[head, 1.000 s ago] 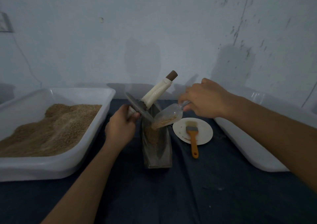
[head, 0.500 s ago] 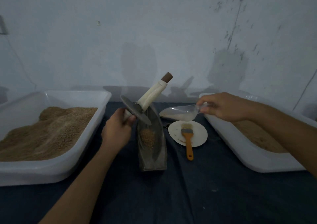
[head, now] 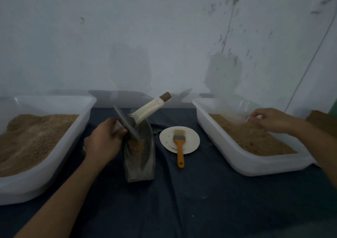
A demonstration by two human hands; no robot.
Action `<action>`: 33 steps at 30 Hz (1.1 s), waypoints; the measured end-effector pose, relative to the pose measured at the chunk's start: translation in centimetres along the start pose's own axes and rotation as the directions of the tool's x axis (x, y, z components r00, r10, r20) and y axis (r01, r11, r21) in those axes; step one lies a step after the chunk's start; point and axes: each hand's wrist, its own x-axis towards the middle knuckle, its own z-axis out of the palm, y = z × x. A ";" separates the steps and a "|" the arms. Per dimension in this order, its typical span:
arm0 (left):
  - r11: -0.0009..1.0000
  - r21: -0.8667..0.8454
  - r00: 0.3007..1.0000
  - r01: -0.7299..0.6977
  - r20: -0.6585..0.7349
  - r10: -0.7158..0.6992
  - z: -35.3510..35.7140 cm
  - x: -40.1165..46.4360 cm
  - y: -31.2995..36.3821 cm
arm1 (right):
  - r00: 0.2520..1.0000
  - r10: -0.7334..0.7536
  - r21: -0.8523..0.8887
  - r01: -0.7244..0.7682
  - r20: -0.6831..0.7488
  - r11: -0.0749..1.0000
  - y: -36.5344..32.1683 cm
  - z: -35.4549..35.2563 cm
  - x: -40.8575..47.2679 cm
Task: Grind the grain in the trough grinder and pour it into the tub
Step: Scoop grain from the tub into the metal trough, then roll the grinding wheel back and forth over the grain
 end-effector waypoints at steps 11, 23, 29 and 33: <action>0.990 0.124 0.998 -0.061 0.005 0.060 0.9 0.0 -0.1 | 0.988 0.065 -0.279 -0.023 0.141 0.960 -2.3 4.7 1.5; 0.976 0.166 0.990 -0.142 0.004 0.143 1.1 0.4 0.3 | 0.900 -0.303 -0.117 0.280 -0.313 0.953 -16.7 4.4 -0.3; 0.957 0.198 0.977 -0.212 0.009 0.214 0.6 0.4 0.1 | 0.801 -0.588 -0.134 0.574 -0.112 0.808 -25.8 11.5 -1.3; 0.951 0.177 0.967 -0.254 0.064 0.246 0.0 0.7 -0.4 | 0.837 -0.537 -0.285 0.491 -0.106 0.823 -26.8 14.6 -0.6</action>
